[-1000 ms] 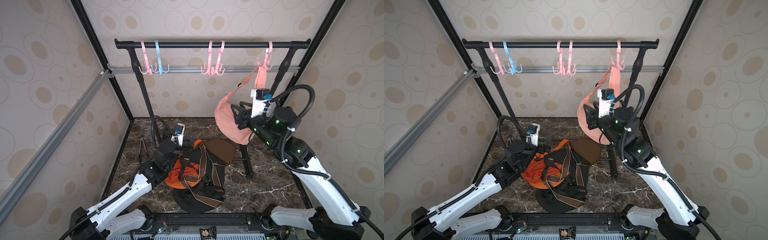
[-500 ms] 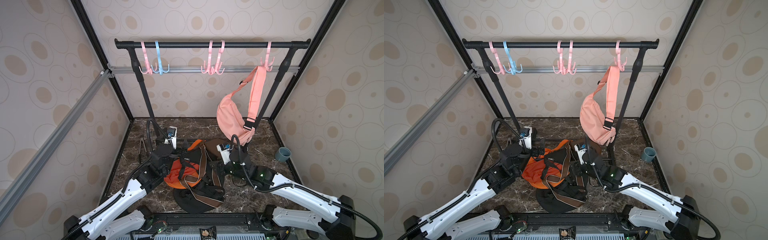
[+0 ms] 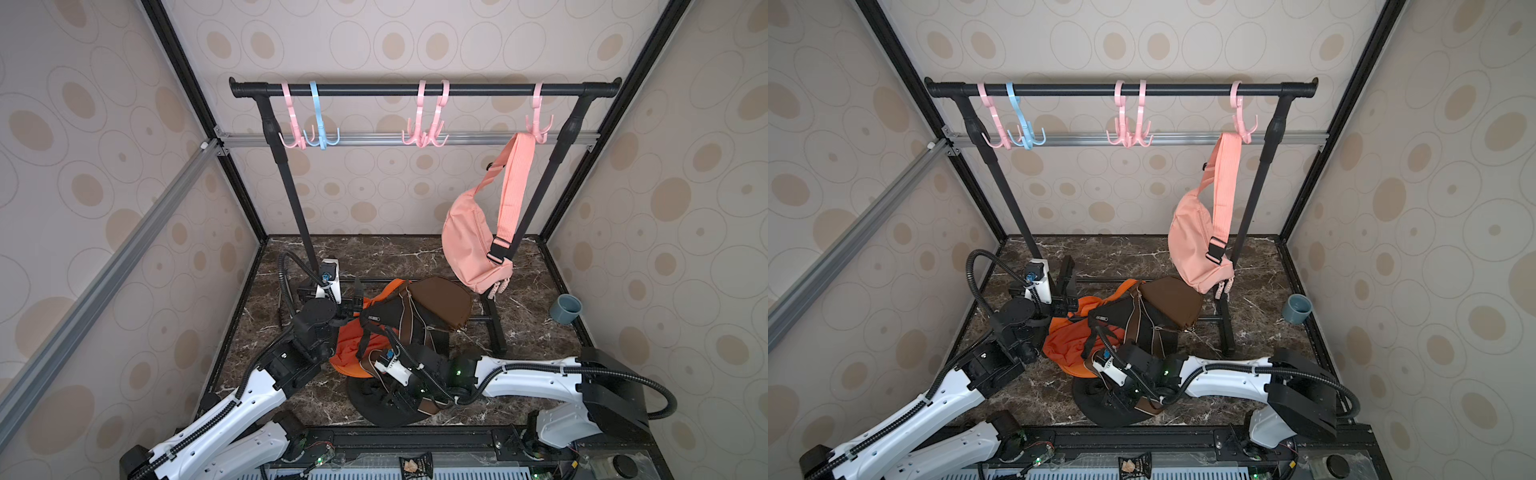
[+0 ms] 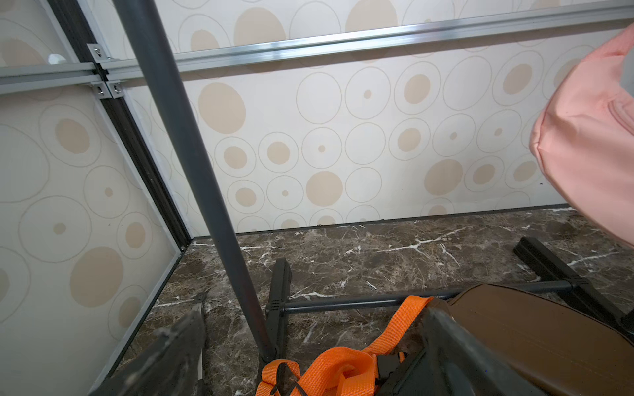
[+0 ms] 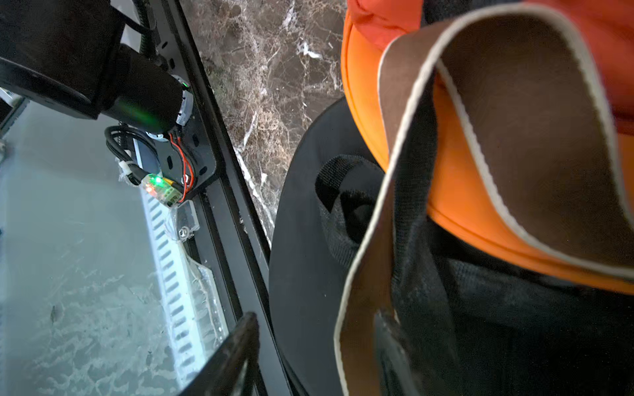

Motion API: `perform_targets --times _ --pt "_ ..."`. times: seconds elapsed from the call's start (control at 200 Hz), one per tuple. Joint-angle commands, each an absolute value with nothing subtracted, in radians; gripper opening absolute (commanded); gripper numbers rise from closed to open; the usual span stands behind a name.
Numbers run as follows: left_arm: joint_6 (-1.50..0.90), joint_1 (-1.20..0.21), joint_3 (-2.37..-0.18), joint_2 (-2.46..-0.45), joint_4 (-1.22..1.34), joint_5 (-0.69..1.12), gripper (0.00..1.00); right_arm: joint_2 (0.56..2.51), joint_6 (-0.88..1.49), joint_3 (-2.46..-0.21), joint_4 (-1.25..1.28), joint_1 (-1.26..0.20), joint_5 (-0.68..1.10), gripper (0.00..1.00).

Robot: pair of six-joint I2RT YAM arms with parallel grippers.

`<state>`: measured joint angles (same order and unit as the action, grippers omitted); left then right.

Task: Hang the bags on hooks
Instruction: Pick up the bag from the bag.

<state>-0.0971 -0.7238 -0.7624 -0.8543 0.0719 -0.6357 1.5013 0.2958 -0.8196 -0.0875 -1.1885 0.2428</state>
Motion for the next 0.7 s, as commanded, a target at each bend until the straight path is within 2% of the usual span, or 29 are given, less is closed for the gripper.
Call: perform_targets --times 0.0,0.06,0.125,0.2,0.305,0.38,0.425,0.69 --pt "-0.090 -0.726 -0.762 -0.844 0.102 -0.662 1.00 1.554 0.266 -0.871 -0.049 -1.191 0.222 0.50" --pt "-0.089 -0.726 -0.762 -0.846 0.100 -0.660 1.00 1.575 0.266 -0.892 -0.062 -1.191 0.154 0.41" --pt "-0.087 -0.727 -0.761 -0.847 0.100 -0.661 1.00 1.579 0.261 -0.894 -0.050 -1.191 0.090 0.37" --pt "-0.087 -0.727 -0.761 -0.847 0.100 -0.659 1.00 1.577 0.278 -0.897 -0.057 -1.191 -0.006 0.25" --pt "-0.086 -0.726 -0.761 -0.849 0.101 -0.655 1.00 1.606 0.265 -0.938 -0.126 -1.191 -0.085 0.24" --pt "-0.086 -0.726 -0.761 -0.851 0.100 -0.654 1.00 1.614 0.262 -0.954 -0.160 -1.192 -0.107 0.05" --pt "-0.086 -0.727 -0.761 -0.850 0.098 -0.655 1.00 1.591 0.252 -0.951 -0.166 -1.192 -0.110 0.00" --pt "-0.068 -0.727 -0.759 -0.843 0.124 -0.608 1.00 1.264 0.088 -1.026 -0.303 -1.191 -0.258 0.00"
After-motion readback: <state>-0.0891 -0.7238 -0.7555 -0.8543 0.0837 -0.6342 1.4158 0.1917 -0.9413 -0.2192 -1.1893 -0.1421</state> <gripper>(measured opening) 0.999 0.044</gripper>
